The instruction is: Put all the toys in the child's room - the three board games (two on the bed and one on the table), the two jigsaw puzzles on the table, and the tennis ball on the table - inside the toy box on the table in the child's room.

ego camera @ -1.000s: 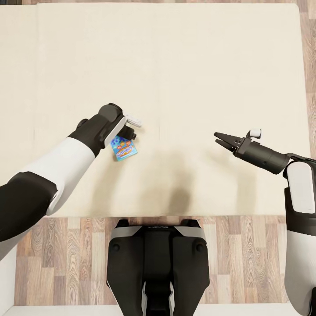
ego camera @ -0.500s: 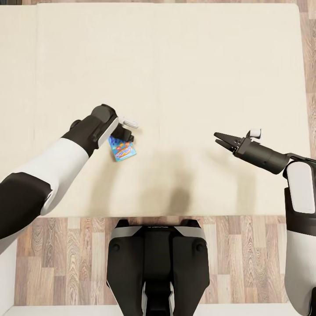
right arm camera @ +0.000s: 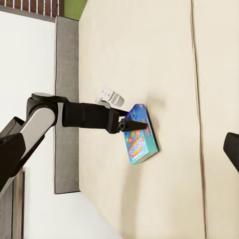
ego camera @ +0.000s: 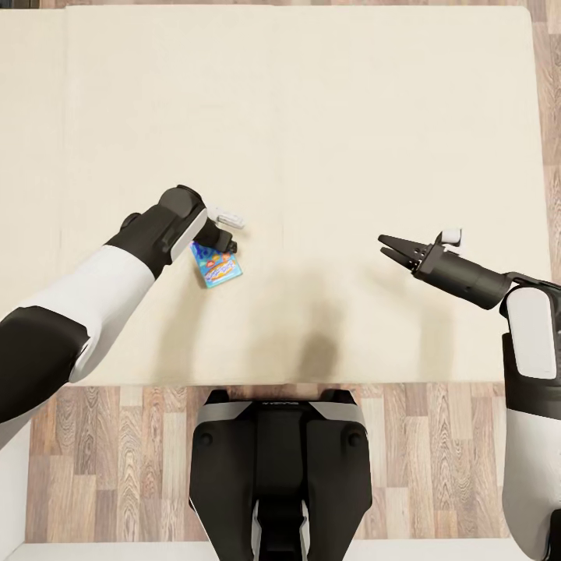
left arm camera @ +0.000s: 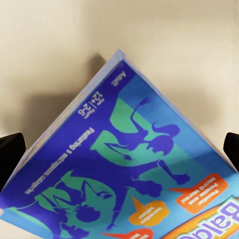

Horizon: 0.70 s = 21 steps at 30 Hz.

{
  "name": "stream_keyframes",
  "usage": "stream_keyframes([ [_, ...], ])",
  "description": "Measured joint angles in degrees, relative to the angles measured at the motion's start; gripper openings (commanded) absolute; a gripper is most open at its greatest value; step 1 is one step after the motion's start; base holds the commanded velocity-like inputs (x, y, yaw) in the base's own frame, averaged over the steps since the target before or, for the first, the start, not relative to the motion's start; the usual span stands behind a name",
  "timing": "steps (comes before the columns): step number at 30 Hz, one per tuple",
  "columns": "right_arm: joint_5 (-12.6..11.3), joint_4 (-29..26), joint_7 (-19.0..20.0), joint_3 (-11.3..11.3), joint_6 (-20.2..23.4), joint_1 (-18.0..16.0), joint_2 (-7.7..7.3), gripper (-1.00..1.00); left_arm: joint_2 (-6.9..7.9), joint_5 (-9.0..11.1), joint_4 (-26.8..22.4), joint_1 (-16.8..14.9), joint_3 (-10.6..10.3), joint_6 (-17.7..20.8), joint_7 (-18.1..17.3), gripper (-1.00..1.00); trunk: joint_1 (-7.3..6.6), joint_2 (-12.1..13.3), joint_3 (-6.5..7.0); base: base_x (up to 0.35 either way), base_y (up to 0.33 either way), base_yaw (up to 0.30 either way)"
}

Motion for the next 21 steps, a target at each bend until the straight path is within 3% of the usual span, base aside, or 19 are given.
stream_keyframes([
  [21,0.0,0.0,0.0,0.0,0.0,0.0,0.1,1.0,0.16,-0.6,1.0,0.0,-0.1,0.2,-3.9,1.0,0.0,0.0,0.0,0.0,0.0,0.0],
])
